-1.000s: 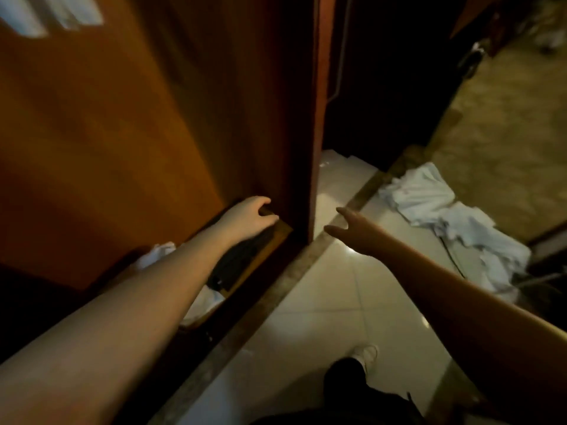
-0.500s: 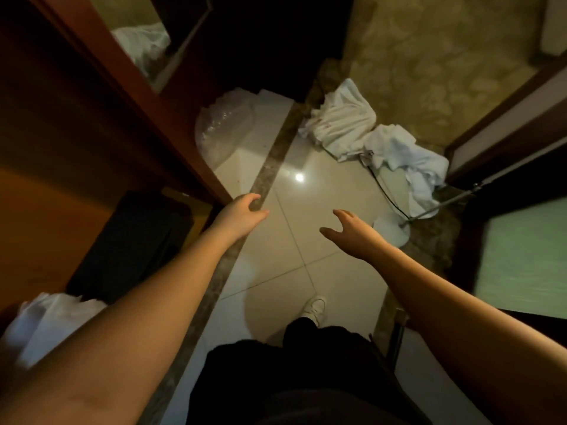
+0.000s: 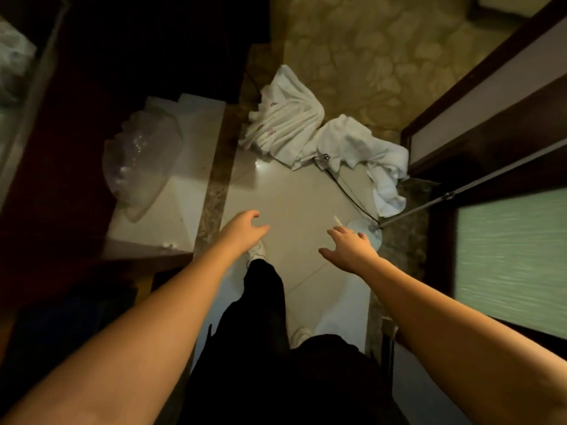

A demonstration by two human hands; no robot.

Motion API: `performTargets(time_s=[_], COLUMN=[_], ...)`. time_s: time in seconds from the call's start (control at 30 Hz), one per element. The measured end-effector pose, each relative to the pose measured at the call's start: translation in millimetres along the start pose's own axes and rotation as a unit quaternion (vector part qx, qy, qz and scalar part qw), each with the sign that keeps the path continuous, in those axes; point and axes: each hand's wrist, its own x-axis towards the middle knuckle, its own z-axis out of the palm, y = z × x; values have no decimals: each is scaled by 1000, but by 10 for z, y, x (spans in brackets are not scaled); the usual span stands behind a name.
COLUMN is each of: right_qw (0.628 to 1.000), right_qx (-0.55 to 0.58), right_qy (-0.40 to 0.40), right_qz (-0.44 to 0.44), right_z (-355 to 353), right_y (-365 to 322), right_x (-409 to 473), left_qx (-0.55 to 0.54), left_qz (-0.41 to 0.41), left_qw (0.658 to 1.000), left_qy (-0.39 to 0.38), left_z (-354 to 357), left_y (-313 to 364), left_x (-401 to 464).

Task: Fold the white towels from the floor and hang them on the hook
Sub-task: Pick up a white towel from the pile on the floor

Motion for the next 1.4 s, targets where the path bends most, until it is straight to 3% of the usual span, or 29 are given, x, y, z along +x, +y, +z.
performTargets(time_s=[0.3, 0.5, 0.87, 0.97, 1.1, 1.2, 1.3, 1.4], right_qw=[990, 977, 882, 836, 702, 624, 571, 544], right_qx=[107, 173, 411, 485, 646, 713, 760, 779], right_qy=[-23, -45, -70, -81, -61, -74, -99, -104], right_qz=[85, 118, 222, 243, 294, 311, 295, 294], right_z=[-550, -750, -590, -417, -142, 43, 190, 262], right_y=[133, 628, 1968, 2301, 2512, 2580, 2645, 2640], right_x=[1353, 2308, 4455, 5025, 5588, 5898, 6103, 6201], left_qx=[72, 120, 99, 89, 47, 46, 48, 33], left_qz=[-2, 19, 2, -7, -15, -8, -1, -7], left_qw=[994, 985, 984, 984, 985, 985, 985, 985], left_qy=[-79, -124, -149, -155, -167, -168, -167, -172], left_z=[-376, -213, 812, 1148, 1556, 1778, 1911, 1935], left_y=[532, 1008, 1667, 1771, 1825, 1782, 1719, 1674], left_x=[1621, 2739, 4877, 5484, 6126, 6416, 6593, 6654])
